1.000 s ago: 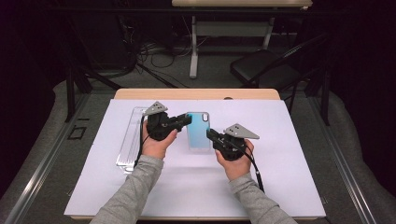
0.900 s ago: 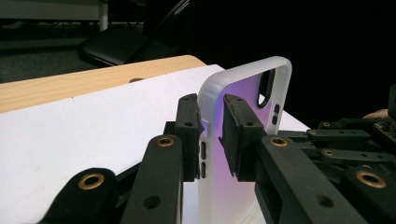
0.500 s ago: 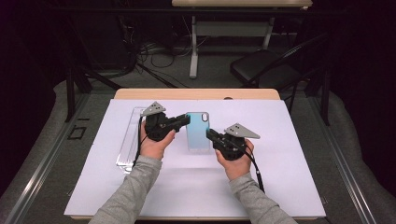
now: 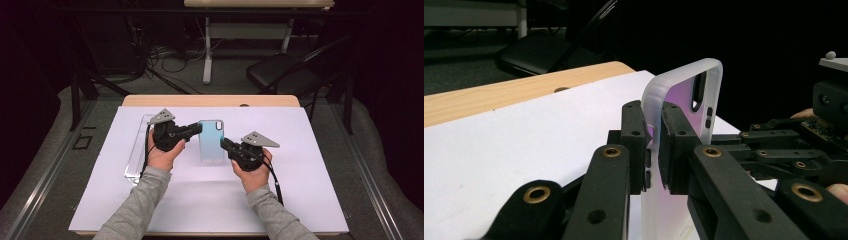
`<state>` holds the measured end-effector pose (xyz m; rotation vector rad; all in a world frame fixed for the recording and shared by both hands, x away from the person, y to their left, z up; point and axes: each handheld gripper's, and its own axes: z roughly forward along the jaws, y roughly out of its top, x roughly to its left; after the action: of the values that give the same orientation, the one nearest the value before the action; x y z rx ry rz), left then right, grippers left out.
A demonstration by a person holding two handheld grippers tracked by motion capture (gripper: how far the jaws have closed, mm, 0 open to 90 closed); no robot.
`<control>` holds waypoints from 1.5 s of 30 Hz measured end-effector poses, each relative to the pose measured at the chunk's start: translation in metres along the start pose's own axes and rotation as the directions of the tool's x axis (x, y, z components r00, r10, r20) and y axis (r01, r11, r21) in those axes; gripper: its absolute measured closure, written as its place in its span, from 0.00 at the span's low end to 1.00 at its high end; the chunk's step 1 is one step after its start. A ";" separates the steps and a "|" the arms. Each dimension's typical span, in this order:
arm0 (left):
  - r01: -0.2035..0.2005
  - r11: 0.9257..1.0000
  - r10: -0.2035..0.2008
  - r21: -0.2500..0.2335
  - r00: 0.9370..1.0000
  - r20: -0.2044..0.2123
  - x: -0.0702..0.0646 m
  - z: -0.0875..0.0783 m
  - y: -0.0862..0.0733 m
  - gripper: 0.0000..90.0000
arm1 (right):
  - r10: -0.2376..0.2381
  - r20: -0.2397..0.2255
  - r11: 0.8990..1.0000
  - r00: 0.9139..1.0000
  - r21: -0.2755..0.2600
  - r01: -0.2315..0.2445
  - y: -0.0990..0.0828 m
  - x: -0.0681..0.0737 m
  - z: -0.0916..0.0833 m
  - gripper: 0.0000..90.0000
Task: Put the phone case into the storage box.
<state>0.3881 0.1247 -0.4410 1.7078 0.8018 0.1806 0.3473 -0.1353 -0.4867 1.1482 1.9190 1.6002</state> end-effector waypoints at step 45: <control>0.021 1.000 -0.021 0.004 0.999 0.030 0.004 0.000 0.001 0.92 | -0.004 -0.008 1.000 1.000 0.000 0.004 0.001 -0.001 -0.001 0.93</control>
<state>0.3914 0.1276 -0.4414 1.7006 0.7979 0.1387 0.3479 -0.1365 -0.4857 1.1388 1.9254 1.6042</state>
